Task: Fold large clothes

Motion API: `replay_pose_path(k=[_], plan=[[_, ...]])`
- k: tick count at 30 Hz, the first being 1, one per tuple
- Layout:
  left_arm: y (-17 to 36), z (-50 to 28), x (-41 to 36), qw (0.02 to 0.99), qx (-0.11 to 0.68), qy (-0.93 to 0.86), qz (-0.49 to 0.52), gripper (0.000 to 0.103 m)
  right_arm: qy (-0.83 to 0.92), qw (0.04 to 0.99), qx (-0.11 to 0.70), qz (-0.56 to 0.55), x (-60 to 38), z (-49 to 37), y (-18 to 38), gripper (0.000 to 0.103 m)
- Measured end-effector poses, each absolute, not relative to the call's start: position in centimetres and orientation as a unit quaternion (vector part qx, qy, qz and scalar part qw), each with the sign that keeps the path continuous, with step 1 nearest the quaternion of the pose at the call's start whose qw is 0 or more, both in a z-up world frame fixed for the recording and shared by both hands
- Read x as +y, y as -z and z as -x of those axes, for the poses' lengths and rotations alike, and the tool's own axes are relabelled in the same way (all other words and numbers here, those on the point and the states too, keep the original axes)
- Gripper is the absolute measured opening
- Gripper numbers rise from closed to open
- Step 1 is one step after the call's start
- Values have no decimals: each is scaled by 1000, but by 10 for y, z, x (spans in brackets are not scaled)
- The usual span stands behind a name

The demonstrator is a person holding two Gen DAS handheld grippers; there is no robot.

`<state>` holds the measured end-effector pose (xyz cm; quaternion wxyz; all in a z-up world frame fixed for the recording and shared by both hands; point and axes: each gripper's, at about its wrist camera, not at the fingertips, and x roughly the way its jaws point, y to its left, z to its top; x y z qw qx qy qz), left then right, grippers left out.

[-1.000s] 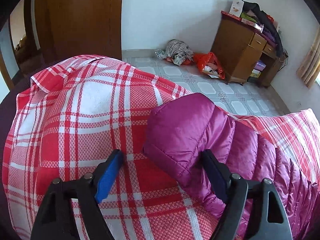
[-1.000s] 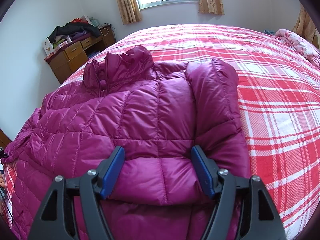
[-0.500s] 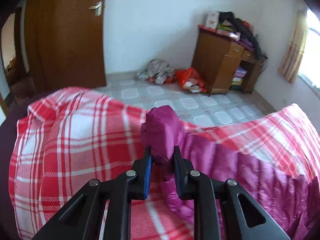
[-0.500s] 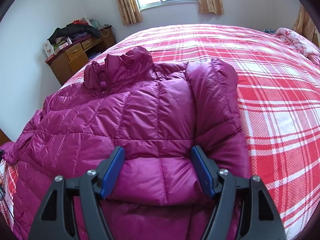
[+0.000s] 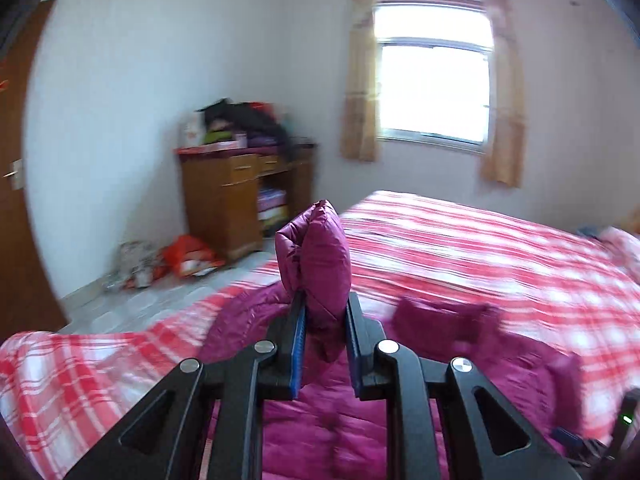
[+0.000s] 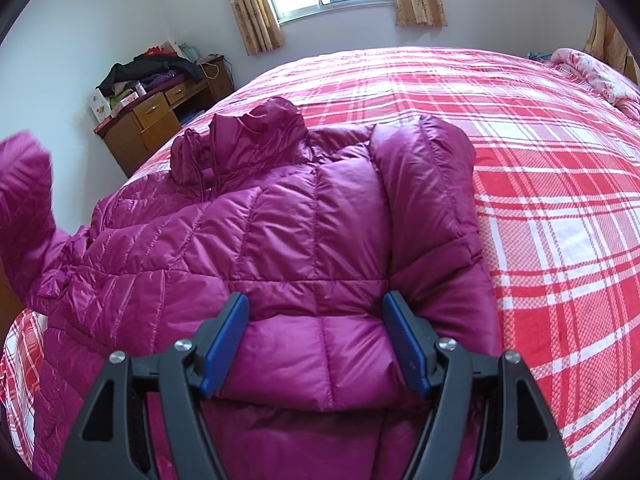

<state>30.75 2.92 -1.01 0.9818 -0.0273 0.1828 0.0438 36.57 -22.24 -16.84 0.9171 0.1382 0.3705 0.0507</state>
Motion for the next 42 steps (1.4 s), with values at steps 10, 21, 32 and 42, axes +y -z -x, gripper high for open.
replay_pose_path(k=[10,21,32,42], plan=[[100,-304,-85,952,290,99,-29,18,-60,915,363,-166,-230,-364,170,72],[125,-293,-89,919,362,148,-44,48,-67,913,359,-183,-235,-363,171,72],[111,-245,-11,931,362,19,-45,65,-38,918,346,-190,-239,-346,156,74],[102,-248,16,935,349,-46,-46,65,-69,936,325,-116,-164,-352,111,89]])
